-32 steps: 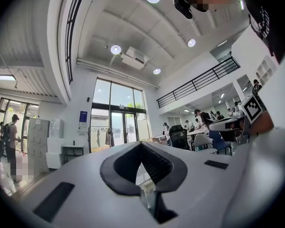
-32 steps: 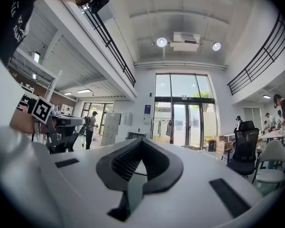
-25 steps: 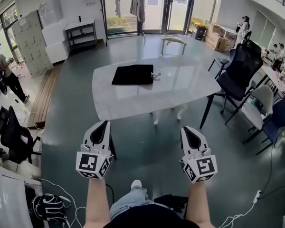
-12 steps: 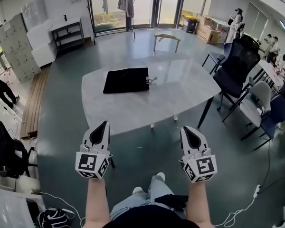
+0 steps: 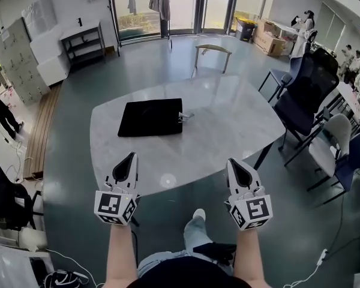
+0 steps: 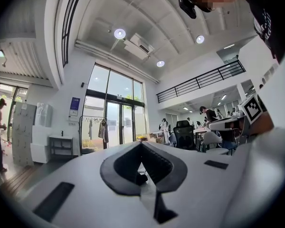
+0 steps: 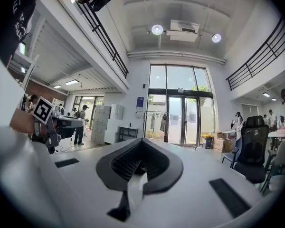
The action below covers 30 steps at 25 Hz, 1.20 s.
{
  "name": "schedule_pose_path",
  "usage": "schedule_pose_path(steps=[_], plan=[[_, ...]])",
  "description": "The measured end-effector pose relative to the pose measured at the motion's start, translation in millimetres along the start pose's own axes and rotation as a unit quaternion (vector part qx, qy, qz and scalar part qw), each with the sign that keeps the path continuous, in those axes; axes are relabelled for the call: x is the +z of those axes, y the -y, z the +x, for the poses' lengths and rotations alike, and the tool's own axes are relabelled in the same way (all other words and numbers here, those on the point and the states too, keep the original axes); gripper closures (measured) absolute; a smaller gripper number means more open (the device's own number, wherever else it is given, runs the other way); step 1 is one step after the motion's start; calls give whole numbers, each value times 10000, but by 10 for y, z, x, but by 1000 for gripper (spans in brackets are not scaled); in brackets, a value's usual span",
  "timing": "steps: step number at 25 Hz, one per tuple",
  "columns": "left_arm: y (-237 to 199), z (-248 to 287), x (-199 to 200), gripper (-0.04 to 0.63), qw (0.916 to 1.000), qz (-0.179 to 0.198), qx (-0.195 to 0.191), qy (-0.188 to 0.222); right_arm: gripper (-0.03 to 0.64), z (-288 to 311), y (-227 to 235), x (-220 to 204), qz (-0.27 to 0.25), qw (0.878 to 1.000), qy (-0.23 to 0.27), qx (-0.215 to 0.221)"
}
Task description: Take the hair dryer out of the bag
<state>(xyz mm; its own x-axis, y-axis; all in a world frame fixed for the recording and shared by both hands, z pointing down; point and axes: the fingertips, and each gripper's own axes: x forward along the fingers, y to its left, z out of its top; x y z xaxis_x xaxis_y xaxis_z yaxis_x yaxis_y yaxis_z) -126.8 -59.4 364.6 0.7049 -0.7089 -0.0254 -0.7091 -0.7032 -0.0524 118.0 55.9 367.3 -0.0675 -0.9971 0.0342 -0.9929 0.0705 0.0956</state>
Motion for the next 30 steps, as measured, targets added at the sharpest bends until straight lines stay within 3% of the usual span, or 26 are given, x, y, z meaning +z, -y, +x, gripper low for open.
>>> schedule_pose_path(steps=[6,12,19,30], plan=[[119,950,-44,584,9994,314,117,-87,594,691,813,26,-163,9996,96,228],[149,1432,-191,584,9986,381,224,-305,594,1159,1357,-49,28,9998,23,217],[-192,1634,-363,583,9965,274,581,-540,594,1671,1309,-260,78,9979,-199,617],[-732,2052,-508,584,9961,17,591,-651,594,2468,1166,-310,-41,9956,-442,829]])
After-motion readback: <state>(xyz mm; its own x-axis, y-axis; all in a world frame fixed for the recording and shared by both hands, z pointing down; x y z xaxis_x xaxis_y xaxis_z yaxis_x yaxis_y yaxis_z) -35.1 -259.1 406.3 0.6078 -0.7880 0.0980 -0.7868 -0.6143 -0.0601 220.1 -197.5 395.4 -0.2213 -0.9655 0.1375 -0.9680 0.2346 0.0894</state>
